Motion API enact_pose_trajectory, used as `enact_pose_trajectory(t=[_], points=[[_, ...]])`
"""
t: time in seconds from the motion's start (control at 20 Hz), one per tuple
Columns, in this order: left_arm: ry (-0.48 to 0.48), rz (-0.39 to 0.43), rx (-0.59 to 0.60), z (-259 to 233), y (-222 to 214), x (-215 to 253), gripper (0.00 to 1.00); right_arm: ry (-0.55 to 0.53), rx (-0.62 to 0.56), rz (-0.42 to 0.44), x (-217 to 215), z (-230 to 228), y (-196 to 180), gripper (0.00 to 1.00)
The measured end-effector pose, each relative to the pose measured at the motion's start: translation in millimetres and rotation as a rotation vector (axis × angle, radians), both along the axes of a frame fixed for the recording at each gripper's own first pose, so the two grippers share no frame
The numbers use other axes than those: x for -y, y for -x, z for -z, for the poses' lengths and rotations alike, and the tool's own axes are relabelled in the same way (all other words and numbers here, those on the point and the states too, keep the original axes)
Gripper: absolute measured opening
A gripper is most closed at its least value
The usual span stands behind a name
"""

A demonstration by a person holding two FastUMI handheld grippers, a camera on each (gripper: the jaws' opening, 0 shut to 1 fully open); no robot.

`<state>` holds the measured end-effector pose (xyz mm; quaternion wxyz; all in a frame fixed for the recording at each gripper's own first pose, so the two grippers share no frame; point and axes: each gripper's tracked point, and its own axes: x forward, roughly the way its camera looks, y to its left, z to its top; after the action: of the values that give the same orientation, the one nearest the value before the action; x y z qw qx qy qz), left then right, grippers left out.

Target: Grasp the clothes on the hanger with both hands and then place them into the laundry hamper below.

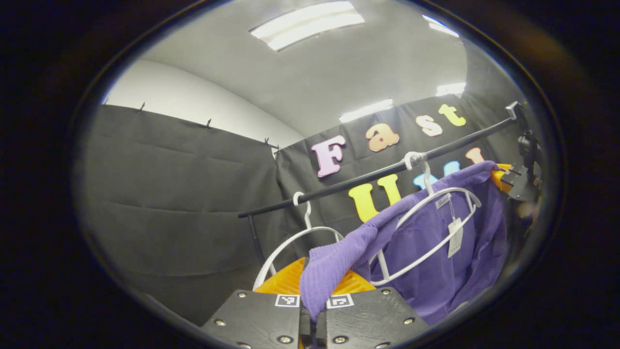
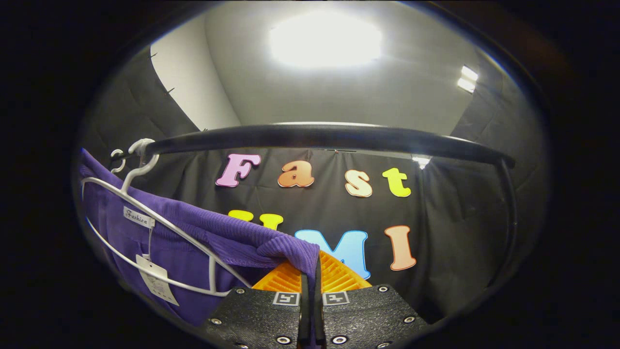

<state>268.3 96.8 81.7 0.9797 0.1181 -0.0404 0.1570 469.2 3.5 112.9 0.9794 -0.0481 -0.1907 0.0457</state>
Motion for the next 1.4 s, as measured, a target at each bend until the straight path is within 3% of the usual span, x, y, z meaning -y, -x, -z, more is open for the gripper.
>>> enact_pose_trajectory(t=[0.4,0.45,0.9,1.25,1.3,1.4], points=[[-0.074,0.019,-0.011,-15.5,-25.2,-29.5,0.00,0.043,-0.042,-0.004,-15.9,27.0,-29.5,0.02],[-0.069,0.025,-0.025,-8.7,-28.8,-32.5,0.04,0.047,-0.056,-0.007,-17.7,32.2,-35.2,0.03],[0.042,0.093,-0.104,54.9,-50.0,-27.4,0.00,0.052,-0.221,-0.035,-24.3,95.4,-60.7,0.03],[0.066,0.100,-0.144,87.0,-31.9,-25.3,0.00,0.072,-0.326,-0.040,-29.9,145.6,-44.6,0.03],[0.062,0.099,-0.155,93.9,-29.2,-24.1,0.05,0.077,-0.339,-0.039,-30.1,151.1,-40.1,0.03],[0.055,0.106,-0.170,104.9,-21.1,-21.7,0.05,0.081,-0.368,-0.038,-30.5,162.2,-25.8,0.03]])
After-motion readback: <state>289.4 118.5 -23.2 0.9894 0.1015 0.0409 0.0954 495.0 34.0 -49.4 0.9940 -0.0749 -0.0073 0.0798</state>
